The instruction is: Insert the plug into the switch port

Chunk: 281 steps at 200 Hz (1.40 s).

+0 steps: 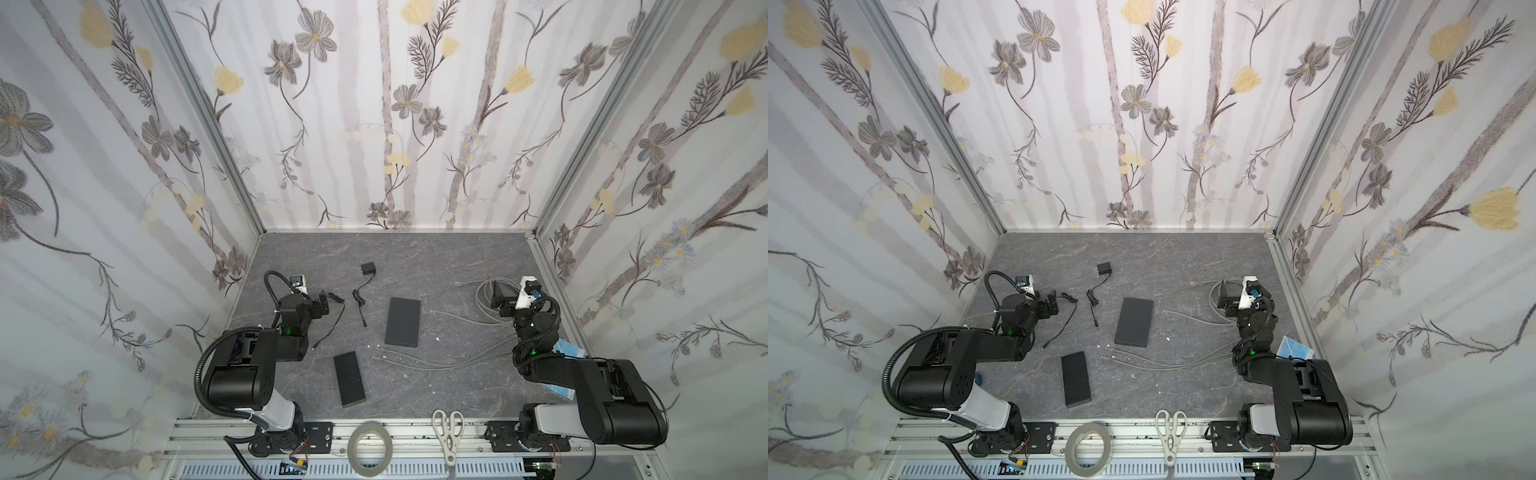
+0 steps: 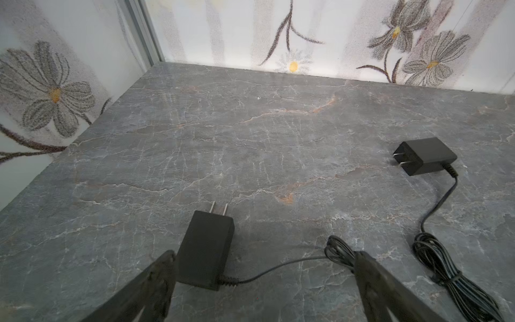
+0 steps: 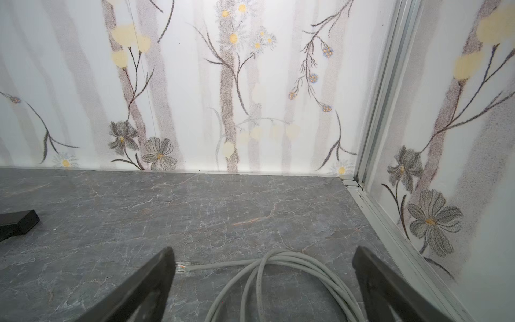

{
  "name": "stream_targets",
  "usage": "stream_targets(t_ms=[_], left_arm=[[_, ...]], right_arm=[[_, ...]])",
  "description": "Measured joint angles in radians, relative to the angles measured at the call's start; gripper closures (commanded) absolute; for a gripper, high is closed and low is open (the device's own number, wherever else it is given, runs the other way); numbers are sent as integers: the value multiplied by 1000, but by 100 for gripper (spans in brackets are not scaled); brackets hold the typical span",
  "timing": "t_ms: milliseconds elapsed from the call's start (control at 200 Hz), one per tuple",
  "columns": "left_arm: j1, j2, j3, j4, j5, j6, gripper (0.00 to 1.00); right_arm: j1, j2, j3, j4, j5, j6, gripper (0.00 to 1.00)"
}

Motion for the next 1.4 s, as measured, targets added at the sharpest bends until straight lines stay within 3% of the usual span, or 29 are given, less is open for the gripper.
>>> stream_targets(t_ms=[1404], left_arm=[[18,0,4,-1,30,-9,0]], right_arm=[[16,-2,-11,4,18,-11,0]])
